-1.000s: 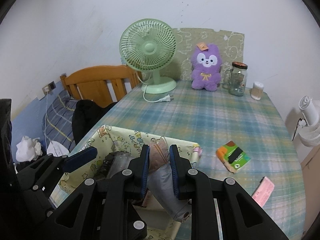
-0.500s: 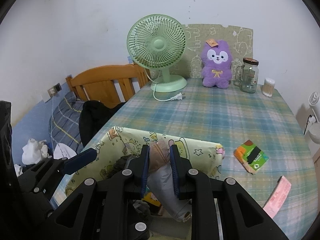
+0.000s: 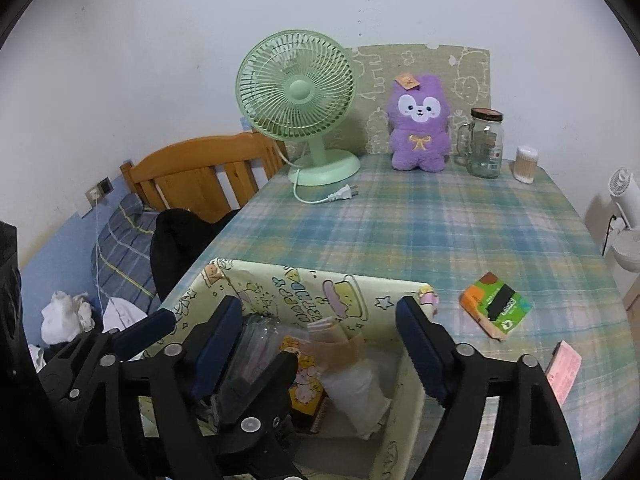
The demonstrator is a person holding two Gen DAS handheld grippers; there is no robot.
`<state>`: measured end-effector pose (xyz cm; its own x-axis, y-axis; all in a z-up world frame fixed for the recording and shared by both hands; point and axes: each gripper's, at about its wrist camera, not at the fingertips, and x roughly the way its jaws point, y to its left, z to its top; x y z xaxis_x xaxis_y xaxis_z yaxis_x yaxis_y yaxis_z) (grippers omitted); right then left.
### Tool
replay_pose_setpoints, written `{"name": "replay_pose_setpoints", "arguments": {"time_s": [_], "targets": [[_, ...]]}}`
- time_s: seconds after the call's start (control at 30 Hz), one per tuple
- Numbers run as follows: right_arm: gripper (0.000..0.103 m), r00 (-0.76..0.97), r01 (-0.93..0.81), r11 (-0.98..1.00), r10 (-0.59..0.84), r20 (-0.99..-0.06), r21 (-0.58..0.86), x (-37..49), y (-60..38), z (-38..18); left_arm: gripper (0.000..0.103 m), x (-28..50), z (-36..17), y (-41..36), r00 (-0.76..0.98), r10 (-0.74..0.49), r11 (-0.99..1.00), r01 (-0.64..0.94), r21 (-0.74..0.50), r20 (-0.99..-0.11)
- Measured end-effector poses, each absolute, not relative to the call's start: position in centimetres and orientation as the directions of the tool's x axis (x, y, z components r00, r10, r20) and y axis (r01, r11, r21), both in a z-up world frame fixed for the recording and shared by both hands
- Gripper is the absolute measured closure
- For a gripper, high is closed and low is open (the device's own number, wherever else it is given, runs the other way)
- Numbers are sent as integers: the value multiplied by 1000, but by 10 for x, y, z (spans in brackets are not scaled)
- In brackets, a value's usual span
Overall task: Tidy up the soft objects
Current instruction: 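Lower the pouch and cloth into the box and open both tools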
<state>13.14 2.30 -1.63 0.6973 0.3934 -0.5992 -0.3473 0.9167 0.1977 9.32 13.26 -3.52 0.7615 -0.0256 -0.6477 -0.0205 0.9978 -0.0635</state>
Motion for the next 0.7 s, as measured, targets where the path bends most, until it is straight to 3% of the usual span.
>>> {"name": "replay_pose_setpoints", "arguments": {"time_s": [0.7], "targets": [[16, 756, -307, 937, 348, -554, 169, 102, -18, 12, 4, 72, -9, 96, 792, -38, 998, 2, -60, -609]]}}
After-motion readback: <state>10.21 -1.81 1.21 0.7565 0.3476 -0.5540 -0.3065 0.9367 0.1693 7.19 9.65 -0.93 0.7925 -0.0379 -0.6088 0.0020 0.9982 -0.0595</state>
